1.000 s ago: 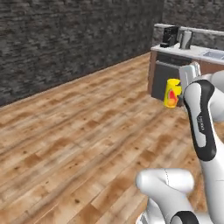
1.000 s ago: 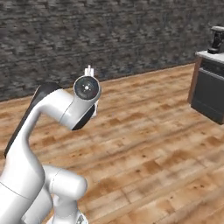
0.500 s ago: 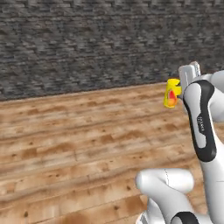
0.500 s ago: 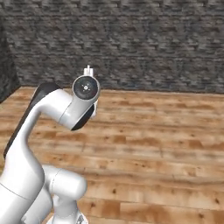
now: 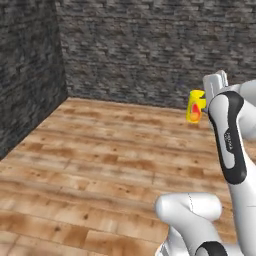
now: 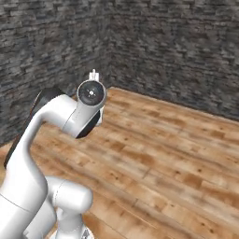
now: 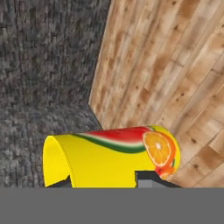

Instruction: There is a tray on the dining counter. Grab the cup, mug, and pitcher and place them on the tray. The pitcher may be placed next to the tray if it cannot fit the tray.

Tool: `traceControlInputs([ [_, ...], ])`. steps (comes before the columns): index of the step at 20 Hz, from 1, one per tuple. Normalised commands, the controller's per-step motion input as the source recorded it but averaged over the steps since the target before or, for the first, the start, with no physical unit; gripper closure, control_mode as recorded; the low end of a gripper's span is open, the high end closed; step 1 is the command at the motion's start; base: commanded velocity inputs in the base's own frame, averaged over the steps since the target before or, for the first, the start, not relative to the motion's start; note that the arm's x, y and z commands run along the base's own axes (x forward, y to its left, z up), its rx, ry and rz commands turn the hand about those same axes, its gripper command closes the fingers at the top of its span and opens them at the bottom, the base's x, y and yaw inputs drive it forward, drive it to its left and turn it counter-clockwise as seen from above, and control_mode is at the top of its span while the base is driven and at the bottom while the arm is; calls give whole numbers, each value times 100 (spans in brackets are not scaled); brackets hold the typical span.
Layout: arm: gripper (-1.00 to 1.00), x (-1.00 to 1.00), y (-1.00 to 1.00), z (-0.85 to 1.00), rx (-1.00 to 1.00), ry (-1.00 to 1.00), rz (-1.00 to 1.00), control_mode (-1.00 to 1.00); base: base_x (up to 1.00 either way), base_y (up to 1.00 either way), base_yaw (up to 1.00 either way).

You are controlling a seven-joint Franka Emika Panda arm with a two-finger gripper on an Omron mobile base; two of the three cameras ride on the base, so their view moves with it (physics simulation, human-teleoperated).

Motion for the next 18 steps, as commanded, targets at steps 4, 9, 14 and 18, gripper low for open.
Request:
traceControlInputs([
  [4,100,0,0,0,0,0,0,100,39,-30,19],
  [9,100,0,0,0,0,0,0,100,41,-27,-63],
  [14,100,0,0,0,0,0,0,100,24,-1,-80],
  [18,100,0,0,0,0,0,0,100,88,-17,-51],
])
